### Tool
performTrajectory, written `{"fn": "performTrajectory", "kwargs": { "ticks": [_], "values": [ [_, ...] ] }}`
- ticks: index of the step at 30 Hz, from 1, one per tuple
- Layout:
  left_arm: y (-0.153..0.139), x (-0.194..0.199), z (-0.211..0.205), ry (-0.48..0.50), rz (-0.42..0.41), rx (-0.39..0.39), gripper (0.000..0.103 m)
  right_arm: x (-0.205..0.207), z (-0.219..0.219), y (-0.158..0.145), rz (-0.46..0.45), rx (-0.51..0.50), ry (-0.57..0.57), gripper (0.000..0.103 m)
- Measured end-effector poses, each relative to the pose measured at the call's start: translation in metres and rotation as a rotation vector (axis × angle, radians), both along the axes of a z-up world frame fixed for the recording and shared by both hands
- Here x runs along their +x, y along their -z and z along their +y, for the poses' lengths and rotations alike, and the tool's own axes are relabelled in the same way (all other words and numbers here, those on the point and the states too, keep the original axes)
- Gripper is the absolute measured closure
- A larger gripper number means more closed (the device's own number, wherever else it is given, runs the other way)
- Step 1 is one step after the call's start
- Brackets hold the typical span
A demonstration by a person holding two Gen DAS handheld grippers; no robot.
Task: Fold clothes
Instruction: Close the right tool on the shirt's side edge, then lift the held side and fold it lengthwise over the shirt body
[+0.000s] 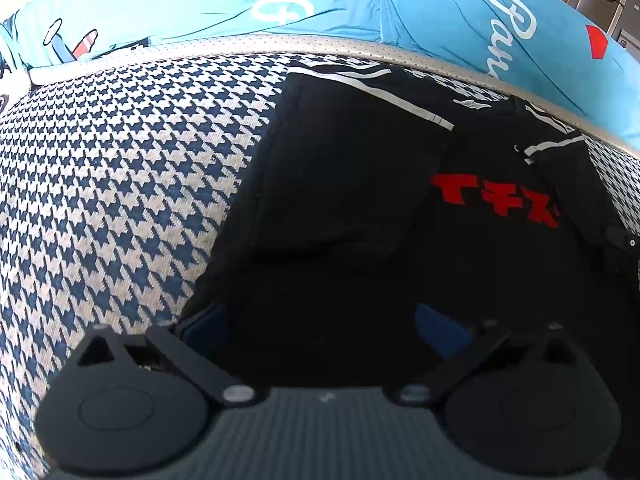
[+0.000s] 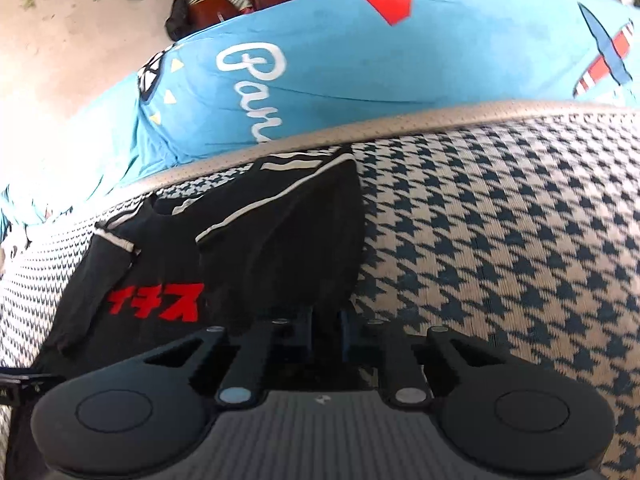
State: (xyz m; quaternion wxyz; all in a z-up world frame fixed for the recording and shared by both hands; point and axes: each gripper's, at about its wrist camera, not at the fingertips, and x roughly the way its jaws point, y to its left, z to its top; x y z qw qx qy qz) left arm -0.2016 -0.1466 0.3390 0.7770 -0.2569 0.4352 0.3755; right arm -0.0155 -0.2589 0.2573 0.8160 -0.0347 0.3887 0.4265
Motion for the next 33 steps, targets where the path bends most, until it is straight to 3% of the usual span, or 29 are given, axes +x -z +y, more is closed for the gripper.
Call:
{"fn": "performTrajectory", "kwargs": {
  "ticks": [7, 10, 21, 33],
  "values": [
    [-0.001, -0.001, 0.002, -0.008, -0.006, -0.006, 0.000, -0.001, 0.002, 0.003, -0.026, 0.015, 0.002, 0.083],
    [-0.002, -0.003, 0.005, -0.016, -0.011, -0.006, 0.000, -0.004, 0.005, -0.001, -0.035, 0.028, -0.006, 0.090],
    [-0.014, -0.012, 0.016, -0.060, -0.045, -0.010, 0.000, -0.038, 0.036, -0.026, -0.077, 0.101, -0.079, 0.092],
    [-0.035, -0.057, 0.047, -0.216, -0.104, -0.016, 0.000, -0.098, 0.115, -0.058, -0.013, 0.219, -0.289, 0.092]
  ]
}}
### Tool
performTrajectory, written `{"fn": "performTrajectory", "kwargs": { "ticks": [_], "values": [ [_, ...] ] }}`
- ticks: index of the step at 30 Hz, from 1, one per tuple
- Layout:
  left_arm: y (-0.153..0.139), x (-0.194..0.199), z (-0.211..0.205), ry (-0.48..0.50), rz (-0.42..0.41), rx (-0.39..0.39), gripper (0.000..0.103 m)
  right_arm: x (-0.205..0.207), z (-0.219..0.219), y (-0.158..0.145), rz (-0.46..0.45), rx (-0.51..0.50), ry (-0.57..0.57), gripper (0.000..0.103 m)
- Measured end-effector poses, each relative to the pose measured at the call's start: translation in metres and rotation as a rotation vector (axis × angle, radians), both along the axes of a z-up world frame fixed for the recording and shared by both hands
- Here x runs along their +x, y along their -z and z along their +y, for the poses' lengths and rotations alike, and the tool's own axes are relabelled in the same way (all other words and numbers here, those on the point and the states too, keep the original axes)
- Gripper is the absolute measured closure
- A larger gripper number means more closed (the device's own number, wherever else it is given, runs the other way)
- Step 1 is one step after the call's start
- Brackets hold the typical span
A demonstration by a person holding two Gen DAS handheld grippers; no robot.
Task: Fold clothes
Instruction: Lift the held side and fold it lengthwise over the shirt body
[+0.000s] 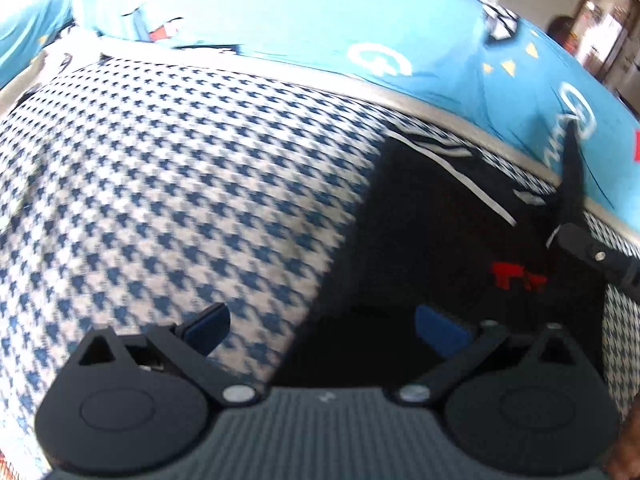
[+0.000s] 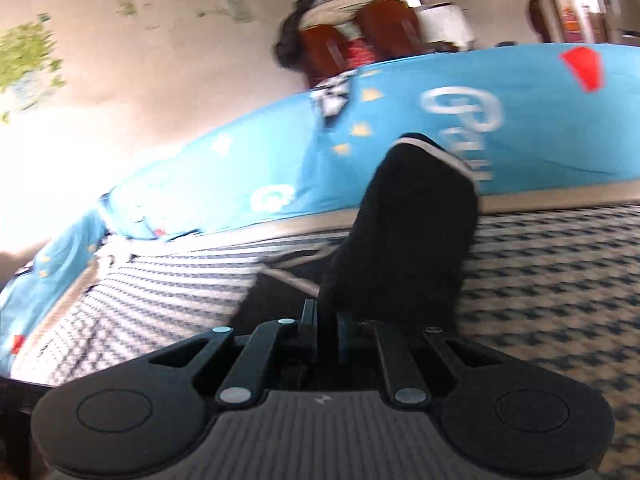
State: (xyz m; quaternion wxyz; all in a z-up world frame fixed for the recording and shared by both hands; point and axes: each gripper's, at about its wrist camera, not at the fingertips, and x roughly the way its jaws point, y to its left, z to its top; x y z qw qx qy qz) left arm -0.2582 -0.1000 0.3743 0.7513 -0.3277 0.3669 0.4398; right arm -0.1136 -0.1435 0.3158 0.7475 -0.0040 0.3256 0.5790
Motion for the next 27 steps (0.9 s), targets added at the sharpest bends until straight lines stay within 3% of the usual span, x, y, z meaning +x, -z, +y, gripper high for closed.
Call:
{"fn": "performTrajectory", "kwargs": {
  "ticks": [5, 10, 14, 25, 27],
  "values": [
    [0.000, -0.032, 0.015, -0.078, -0.006, -0.011, 0.000, -0.034, 0.049, 0.004, 0.002, 0.013, -0.120, 0.092],
    [0.006, -0.053, 0.022, -0.112, 0.013, -0.022, 0.000, -0.055, 0.082, 0.041, 0.027, -0.065, -0.168, 0.092],
    [0.006, -0.062, 0.025, -0.123, 0.008, -0.032, 0.000, -0.056, 0.093, 0.054, 0.031, -0.088, -0.170, 0.092],
    [0.004, -0.047, 0.019, -0.073, 0.016, -0.032, 0.000, -0.055, 0.090, 0.046, 0.046, -0.098, -0.175, 0.088],
    [0.005, -0.043, 0.017, -0.062, 0.029, -0.027, 0.000, -0.055, 0.086, 0.040, 0.036, -0.101, -0.172, 0.080]
  ]
}}
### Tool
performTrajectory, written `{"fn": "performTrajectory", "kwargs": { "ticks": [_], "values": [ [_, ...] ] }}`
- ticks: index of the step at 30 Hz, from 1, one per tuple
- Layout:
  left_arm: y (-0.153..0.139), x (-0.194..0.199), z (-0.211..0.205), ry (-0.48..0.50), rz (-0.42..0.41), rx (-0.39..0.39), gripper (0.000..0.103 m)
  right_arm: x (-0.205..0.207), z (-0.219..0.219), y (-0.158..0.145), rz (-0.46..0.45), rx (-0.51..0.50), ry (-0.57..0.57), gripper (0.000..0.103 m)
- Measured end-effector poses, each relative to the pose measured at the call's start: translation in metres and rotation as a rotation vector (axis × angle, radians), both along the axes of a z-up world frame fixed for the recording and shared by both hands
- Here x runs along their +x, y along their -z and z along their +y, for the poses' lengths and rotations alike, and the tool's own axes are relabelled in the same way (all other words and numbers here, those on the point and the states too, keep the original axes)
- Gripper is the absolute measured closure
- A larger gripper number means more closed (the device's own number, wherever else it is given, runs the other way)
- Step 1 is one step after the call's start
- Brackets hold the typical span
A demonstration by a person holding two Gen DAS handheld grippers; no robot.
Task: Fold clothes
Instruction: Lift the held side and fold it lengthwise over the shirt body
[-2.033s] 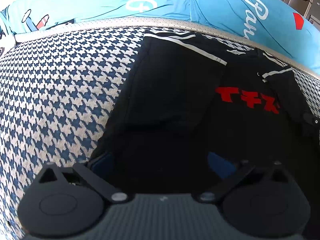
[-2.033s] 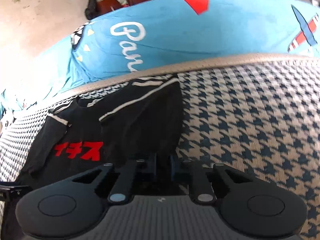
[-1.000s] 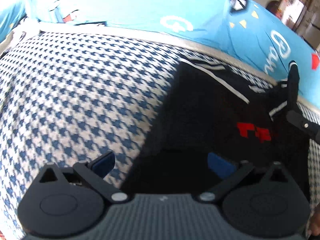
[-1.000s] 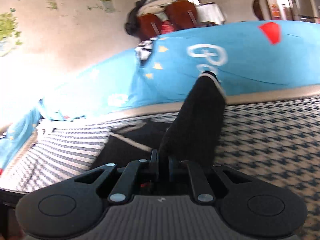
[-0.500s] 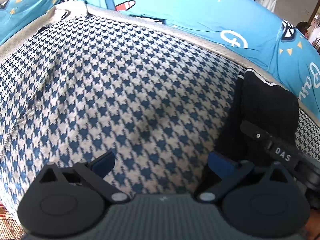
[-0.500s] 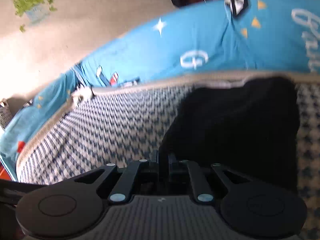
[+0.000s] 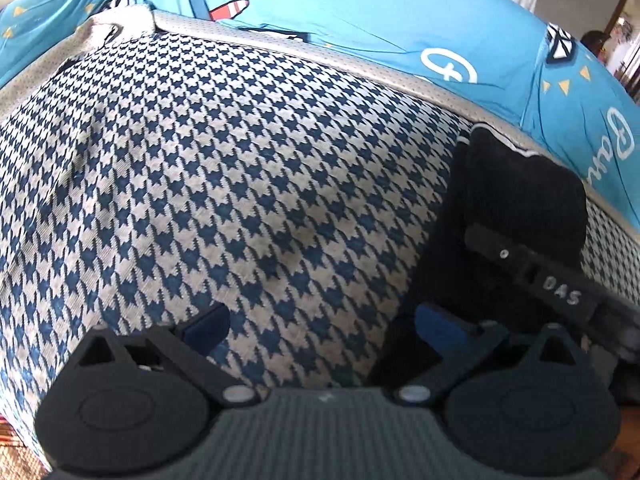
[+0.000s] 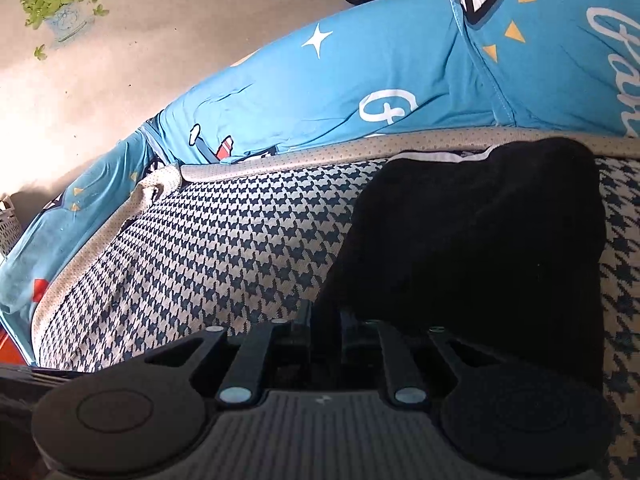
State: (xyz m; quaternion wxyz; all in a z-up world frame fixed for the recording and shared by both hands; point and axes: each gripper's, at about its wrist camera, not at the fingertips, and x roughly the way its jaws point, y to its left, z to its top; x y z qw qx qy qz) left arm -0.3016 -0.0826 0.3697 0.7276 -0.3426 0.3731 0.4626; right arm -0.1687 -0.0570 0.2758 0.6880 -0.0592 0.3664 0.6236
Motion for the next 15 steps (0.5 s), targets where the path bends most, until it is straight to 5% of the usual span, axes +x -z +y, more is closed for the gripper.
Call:
{"fn": "performTrajectory", "kwargs": {
  "ticks": [5, 15],
  "values": [
    [0.006, 0.006, -0.002, 0.018, 0.027, 0.002, 0.000, 0.001, -0.018, -0.011, -0.019, 0.006, 0.015, 0.062],
    [0.022, 0.008, -0.015, 0.083, 0.100, 0.044, 0.000, -0.003, -0.065, -0.012, 0.050, -0.045, 0.079, 0.060]
  ]
}}
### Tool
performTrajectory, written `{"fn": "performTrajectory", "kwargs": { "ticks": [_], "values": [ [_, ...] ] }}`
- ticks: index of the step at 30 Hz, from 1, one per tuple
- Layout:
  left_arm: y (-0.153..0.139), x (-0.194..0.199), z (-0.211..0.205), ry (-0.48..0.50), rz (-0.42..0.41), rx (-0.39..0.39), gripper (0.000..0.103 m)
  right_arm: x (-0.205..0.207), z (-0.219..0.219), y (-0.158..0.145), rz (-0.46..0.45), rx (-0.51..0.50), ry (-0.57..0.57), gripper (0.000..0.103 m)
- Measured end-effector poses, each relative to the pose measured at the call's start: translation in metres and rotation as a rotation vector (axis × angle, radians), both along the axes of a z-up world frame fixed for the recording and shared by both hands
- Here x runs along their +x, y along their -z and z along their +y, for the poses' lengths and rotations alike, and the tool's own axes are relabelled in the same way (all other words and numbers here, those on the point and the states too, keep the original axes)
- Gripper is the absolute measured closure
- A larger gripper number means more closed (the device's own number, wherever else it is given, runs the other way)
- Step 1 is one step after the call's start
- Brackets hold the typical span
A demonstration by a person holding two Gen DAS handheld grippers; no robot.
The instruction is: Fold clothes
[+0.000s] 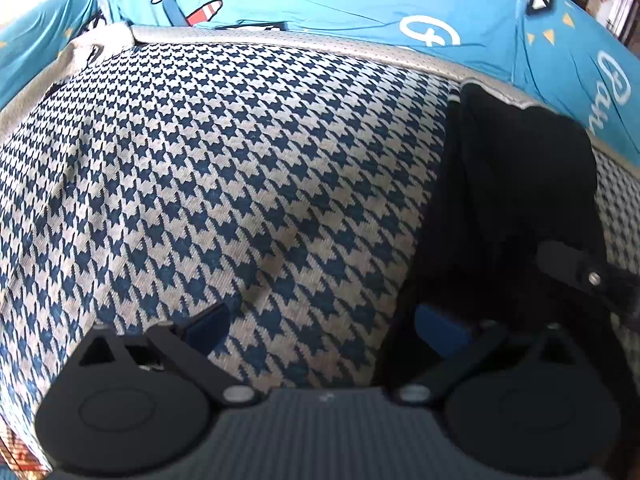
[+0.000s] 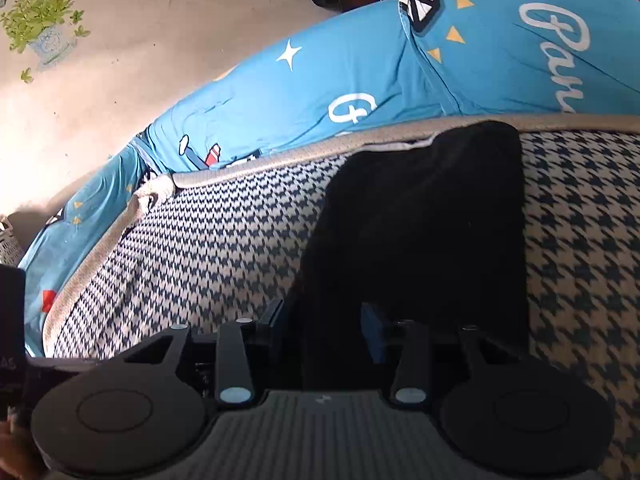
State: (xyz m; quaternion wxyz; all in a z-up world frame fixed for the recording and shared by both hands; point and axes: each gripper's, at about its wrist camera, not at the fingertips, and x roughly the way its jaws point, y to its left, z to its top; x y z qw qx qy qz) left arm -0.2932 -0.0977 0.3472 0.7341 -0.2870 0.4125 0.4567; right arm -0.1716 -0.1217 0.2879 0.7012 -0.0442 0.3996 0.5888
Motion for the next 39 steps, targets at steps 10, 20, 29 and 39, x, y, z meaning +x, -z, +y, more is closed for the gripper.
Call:
{"fn": "performTrajectory", "kwargs": {
  "ticks": [10, 20, 29, 39],
  "values": [
    [0.007, -0.016, -0.032, 0.005, 0.032, 0.036, 0.000, -0.024, -0.051, -0.001, 0.061, -0.033, 0.014, 0.051],
    [0.010, -0.035, -0.067, -0.002, 0.042, 0.088, 0.000, -0.044, -0.087, 0.003, 0.079, -0.062, 0.011, 0.046],
    [0.012, -0.060, -0.085, -0.060, 0.029, 0.110, 0.000, -0.066, -0.114, 0.001, 0.049, -0.063, -0.021, 0.042],
    [0.002, -0.068, -0.093, -0.064, -0.057, 0.167, 0.000, -0.103, -0.139, 0.000, 0.036, -0.040, -0.158, 0.042]
  ]
}}
